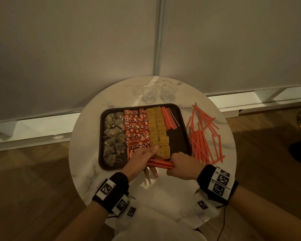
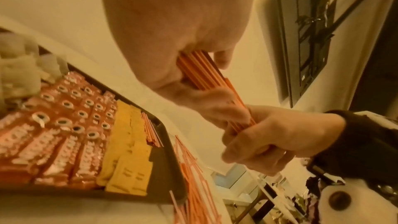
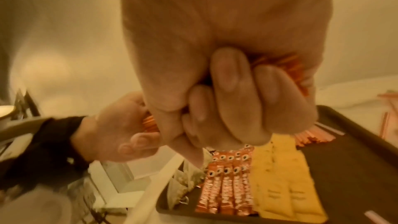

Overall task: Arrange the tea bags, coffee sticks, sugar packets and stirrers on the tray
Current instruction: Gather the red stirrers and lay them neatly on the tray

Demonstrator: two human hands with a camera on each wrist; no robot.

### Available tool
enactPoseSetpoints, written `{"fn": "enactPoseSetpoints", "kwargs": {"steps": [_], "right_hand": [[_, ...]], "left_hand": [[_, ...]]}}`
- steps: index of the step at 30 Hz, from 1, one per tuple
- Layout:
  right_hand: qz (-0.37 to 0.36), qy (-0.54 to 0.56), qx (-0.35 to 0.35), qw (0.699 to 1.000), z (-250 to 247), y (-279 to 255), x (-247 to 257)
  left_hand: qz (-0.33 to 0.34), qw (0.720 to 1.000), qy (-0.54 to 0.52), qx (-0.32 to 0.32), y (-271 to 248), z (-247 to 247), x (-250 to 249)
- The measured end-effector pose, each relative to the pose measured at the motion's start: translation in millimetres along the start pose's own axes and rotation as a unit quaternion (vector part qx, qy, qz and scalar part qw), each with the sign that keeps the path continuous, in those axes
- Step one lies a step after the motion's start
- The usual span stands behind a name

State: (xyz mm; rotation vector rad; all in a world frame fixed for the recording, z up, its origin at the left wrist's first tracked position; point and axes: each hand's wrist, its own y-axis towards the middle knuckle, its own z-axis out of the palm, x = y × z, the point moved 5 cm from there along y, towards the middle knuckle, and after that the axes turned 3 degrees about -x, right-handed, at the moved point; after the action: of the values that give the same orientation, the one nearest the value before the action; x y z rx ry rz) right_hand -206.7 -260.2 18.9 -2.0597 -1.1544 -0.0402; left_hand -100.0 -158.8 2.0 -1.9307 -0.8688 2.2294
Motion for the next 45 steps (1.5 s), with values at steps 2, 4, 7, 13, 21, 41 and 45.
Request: {"fn": "enactPoseSetpoints", "kwargs": {"steps": [2, 4, 7, 13, 21, 41, 45], "right_hand": [[-0.001, 0.056, 0.011, 0.998, 1, 4, 5], [0.021, 0.113, 0.028, 0.993, -1, 8, 6], [0.062, 0.144, 0.072, 0.985, -1, 9, 4], [-0.005, 0.223, 0.083, 0.971, -13, 4, 5], [-0.023, 0.453, -0.212, 0.866, -20, -2, -4], [-0.048, -0.019, -0.170, 0.984, 6, 8, -34], [-0.005, 0.050, -0.128, 0.990, 13, 28, -50]], "left_hand": [[0.039, 0.997, 0.007, -0.067, 0, 3, -4], [0.075, 0.990, 0.030, -0.113, 0, 5, -10], [0.089, 0.987, 0.036, -0.130, 1, 7, -13], [0.075, 0.985, 0.010, -0.157, 2, -8, 1], [0.050, 0.964, -0.110, -0.235, 4, 1, 9], [0.069, 0.985, 0.041, -0.154, 43, 13, -6], [0.021, 0.988, -0.005, -0.154, 63, 7, 1]]}}
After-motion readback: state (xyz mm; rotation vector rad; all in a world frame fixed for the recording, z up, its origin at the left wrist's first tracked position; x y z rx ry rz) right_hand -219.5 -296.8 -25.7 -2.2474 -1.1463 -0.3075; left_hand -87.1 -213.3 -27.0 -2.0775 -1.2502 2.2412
